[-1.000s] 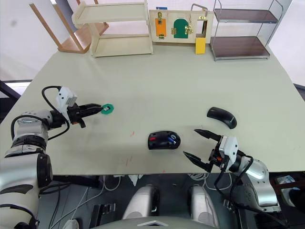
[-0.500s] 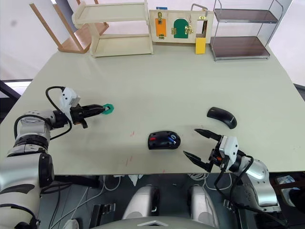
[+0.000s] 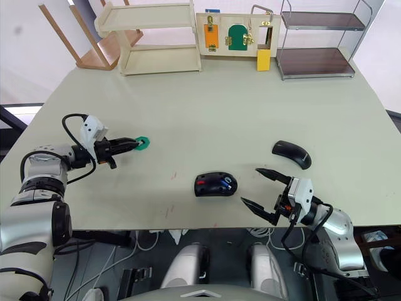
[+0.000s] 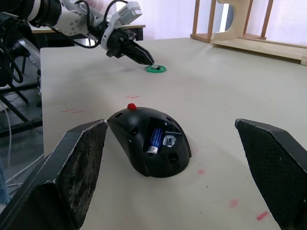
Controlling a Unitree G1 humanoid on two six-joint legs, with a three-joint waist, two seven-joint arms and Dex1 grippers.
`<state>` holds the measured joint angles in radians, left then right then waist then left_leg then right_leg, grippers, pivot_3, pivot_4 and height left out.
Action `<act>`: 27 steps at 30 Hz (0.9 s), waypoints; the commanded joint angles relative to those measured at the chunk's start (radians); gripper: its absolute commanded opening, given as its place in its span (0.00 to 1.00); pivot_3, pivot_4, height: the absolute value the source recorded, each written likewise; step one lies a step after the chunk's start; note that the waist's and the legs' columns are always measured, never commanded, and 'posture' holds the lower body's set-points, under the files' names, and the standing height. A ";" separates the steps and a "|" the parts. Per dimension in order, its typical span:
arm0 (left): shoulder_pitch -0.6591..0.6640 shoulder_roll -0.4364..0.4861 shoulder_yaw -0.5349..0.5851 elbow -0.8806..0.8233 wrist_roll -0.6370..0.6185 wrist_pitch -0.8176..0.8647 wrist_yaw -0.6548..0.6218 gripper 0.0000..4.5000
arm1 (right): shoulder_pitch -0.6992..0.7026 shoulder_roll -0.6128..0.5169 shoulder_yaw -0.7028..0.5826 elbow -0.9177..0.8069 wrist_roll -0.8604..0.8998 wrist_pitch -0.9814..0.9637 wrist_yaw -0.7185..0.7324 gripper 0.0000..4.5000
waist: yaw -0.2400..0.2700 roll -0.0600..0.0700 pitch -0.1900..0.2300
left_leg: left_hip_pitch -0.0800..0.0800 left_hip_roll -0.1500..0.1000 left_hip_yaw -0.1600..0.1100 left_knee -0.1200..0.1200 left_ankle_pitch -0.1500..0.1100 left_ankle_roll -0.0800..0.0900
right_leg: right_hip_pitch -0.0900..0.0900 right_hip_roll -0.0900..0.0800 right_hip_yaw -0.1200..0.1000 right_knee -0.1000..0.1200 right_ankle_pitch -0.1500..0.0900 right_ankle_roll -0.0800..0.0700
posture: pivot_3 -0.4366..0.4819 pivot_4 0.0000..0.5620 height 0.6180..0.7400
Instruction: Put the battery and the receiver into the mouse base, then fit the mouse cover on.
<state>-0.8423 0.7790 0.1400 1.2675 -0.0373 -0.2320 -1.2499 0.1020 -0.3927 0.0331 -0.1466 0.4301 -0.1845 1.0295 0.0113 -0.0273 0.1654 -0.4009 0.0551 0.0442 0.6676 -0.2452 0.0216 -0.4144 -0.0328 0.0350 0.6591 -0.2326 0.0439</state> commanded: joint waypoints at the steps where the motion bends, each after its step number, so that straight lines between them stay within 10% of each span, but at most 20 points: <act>1: -0.020 0.008 -0.006 -0.007 0.013 -0.023 0.013 0.16 | -0.001 0.002 0.001 -0.018 0.003 -0.022 -0.004 1.00 | 0.000 0.000 0.000 | 0.000 0.000 0.000 0.000 0.000 0.000 | 0.000 0.000 0.000 0.000 0.000 0.000 | 0.48 0.27 1.00; 27: -0.028 -0.001 0.004 0.004 0.007 -0.004 -0.004 0.16 | -0.003 0.006 0.009 -0.010 0.004 -0.027 -0.010 1.00 | 0.000 0.000 0.000 | 0.000 0.000 0.000 0.000 0.000 0.000 | 0.000 0.000 0.000 0.000 0.001 0.000 | 0.48 0.27 1.00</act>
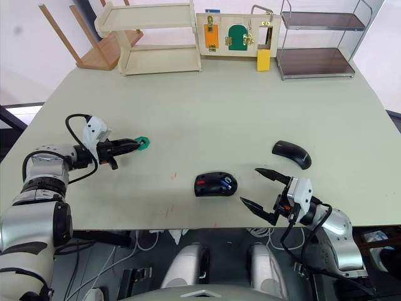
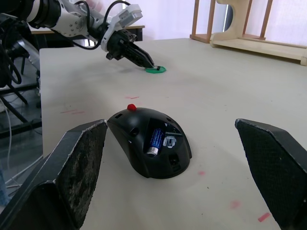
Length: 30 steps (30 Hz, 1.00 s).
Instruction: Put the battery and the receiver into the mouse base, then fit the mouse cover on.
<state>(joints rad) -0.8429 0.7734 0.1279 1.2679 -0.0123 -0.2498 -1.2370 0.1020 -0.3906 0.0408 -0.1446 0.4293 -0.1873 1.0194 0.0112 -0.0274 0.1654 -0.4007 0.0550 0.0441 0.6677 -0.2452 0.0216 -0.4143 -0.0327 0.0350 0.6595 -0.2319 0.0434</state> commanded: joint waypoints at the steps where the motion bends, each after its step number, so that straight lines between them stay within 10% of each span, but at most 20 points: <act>1: -0.029 0.005 0.017 0.004 -0.019 0.017 -0.020 0.16 | -0.002 0.004 0.001 -0.012 0.004 -0.025 0.000 1.00 | 0.000 0.000 0.000 | 0.000 0.000 0.000 0.000 0.000 0.000 | 0.000 0.000 0.000 0.000 0.000 0.000 | 0.48 0.27 1.00; 16: -0.030 0.009 0.021 0.007 -0.018 0.015 -0.005 0.16 | 0.000 0.006 0.008 -0.007 0.004 -0.029 0.001 1.00 | 0.000 0.000 0.000 | 0.000 0.000 0.000 0.000 0.000 0.000 | 0.000 0.000 0.000 0.000 0.001 0.000 | 0.48 0.27 1.00; 24: -0.026 0.009 0.015 0.005 -0.010 -0.008 0.006 0.72 | -0.002 0.003 0.011 -0.007 0.006 -0.028 0.001 1.00 | 0.000 0.000 0.000 | 0.000 0.000 0.000 0.000 0.000 0.000 | 0.000 0.000 0.000 0.000 0.001 0.000 | 0.48 0.27 1.00; 30: -0.024 0.011 0.016 0.005 -0.011 -0.015 0.005 0.72 | -0.002 0.005 0.014 -0.007 0.004 -0.028 0.001 1.00 | 0.000 0.000 0.000 | 0.000 0.000 0.000 0.000 0.000 0.000 | 0.000 0.000 0.000 0.000 0.001 0.000 | 0.48 0.27 1.00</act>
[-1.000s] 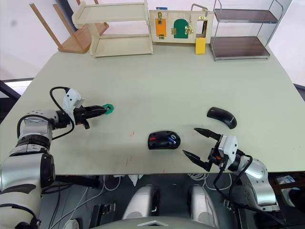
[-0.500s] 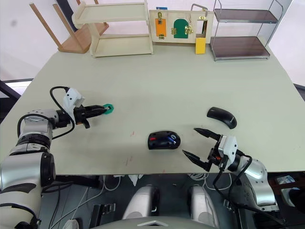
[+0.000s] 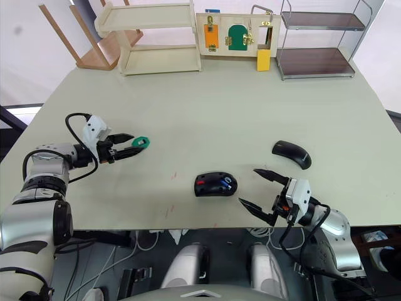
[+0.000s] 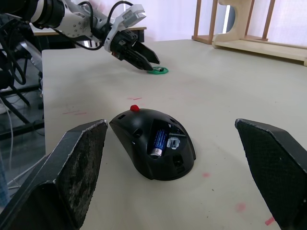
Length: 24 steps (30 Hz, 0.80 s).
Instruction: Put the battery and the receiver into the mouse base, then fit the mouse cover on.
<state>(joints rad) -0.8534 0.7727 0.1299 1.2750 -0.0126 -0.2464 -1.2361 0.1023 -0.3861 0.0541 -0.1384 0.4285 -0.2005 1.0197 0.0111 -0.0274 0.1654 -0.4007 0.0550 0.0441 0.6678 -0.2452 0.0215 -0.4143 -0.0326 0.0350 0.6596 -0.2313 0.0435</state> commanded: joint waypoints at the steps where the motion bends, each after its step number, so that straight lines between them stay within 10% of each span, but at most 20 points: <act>1: -0.014 0.012 0.015 -0.002 -0.010 -0.021 0.008 0.72 | -0.004 0.001 0.001 -0.012 0.005 -0.015 0.000 1.00 | 0.000 0.000 0.000 | 0.000 0.000 0.000 0.000 0.000 0.000 | 0.000 0.000 0.000 0.000 0.000 0.000 | 0.48 0.27 1.00; 7: -0.024 0.018 0.019 0.000 -0.011 -0.021 0.027 0.46 | -0.009 0.004 0.006 -0.004 0.003 -0.018 -0.001 1.00 | 0.000 0.000 0.000 | 0.000 0.000 0.000 0.000 0.000 0.000 | 0.000 0.000 0.000 0.000 0.000 0.000 | 0.48 0.27 1.00; 24: -0.030 0.009 0.020 -0.002 -0.009 -0.019 0.020 0.29 | -0.009 0.005 0.009 -0.004 0.000 -0.019 -0.003 1.00 | 0.000 0.000 0.000 | 0.000 0.000 0.000 0.000 0.000 0.000 | 0.000 0.000 0.000 0.000 0.001 0.000 | 0.48 0.27 1.00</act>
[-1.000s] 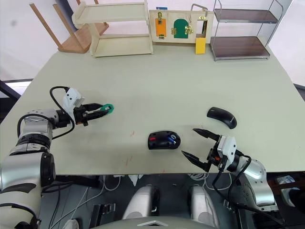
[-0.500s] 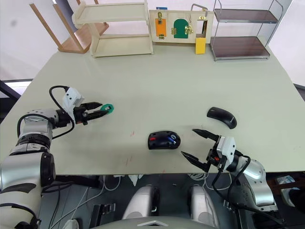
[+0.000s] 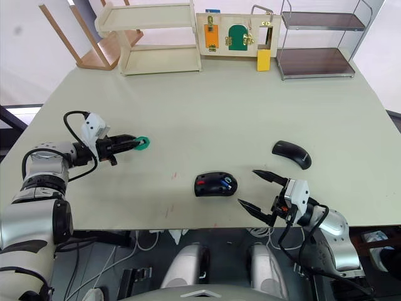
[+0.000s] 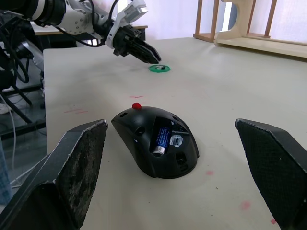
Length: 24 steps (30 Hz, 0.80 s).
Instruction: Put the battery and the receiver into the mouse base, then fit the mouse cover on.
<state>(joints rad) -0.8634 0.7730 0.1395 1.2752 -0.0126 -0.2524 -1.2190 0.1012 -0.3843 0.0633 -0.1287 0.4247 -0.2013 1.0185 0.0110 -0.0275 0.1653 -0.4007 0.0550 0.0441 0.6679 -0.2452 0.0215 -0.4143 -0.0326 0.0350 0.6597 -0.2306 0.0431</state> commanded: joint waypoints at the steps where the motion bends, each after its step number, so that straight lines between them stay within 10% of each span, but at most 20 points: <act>1: -0.020 0.008 0.009 -0.003 -0.008 -0.014 0.004 0.29 | -0.008 0.003 -0.001 -0.013 0.004 -0.018 -0.002 1.00 | 0.000 0.000 0.000 | 0.000 0.000 0.000 0.000 0.000 0.000 | 0.000 0.000 0.000 0.000 0.000 0.000 | 0.48 0.27 1.00; 24: -0.011 -0.001 -0.018 -0.004 0.026 -0.029 0.002 0.29 | -0.006 0.001 -0.003 -0.019 0.004 -0.016 -0.005 1.00 | 0.000 0.000 0.000 | 0.000 0.000 0.000 0.000 0.000 0.000 | 0.000 0.000 0.000 0.000 0.000 0.000 | 0.48 0.27 1.00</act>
<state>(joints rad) -0.8633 0.7617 0.1250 1.2752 0.0091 -0.2675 -1.2218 0.1012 -0.3843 0.0633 -0.1287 0.4218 -0.2013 1.0162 0.0113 -0.0275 0.1653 -0.4007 0.0550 0.0441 0.6680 -0.2452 0.0215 -0.4143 -0.0325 0.0350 0.6600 -0.2302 0.0434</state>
